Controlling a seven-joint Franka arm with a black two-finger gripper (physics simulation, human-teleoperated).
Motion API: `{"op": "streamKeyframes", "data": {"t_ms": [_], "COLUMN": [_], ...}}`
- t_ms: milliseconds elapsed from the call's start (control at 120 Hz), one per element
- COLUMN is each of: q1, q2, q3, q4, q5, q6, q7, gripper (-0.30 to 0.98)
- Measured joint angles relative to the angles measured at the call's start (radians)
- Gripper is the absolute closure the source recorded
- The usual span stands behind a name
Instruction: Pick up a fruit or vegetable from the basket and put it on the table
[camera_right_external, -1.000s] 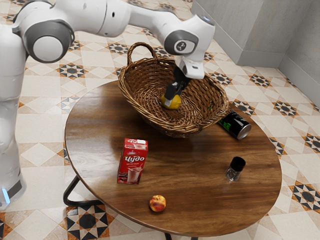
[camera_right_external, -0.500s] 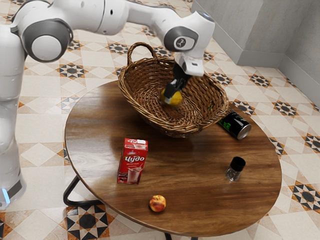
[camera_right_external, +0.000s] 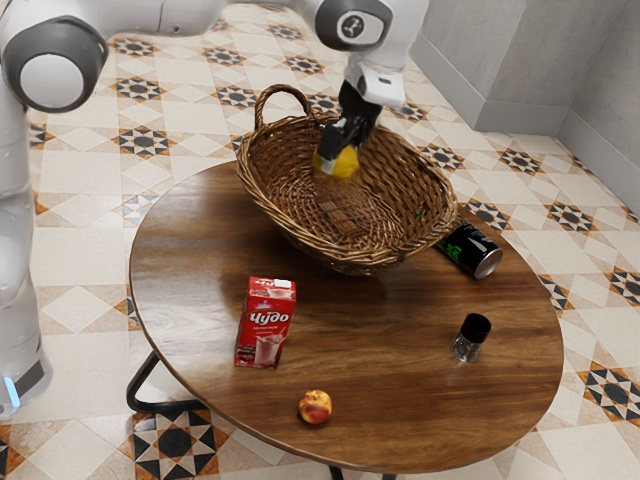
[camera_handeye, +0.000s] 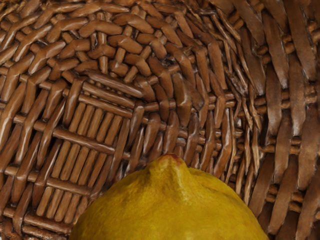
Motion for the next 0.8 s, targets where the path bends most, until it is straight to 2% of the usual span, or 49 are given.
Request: {"op": "streamKeyframes", "data": {"t_ms": [167, 308, 475, 800], "q1": [0.077, -0.004, -0.088, -0.016], "q2": [-0.060, -0.071, -0.059, -0.056], "q3": [-0.150, -0.210, -0.223, -0.226], "q4": [-0.001, -0.007, -0.009, -0.002], "q5": [-0.001, -0.002, -0.002, -0.002], "q6": [-0.048, -0.067, -0.074, -0.061], "q7": [-0.039, -0.079, -0.118, -0.169], "gripper": [0.36, 0.37, 0.36, 0.36]}}
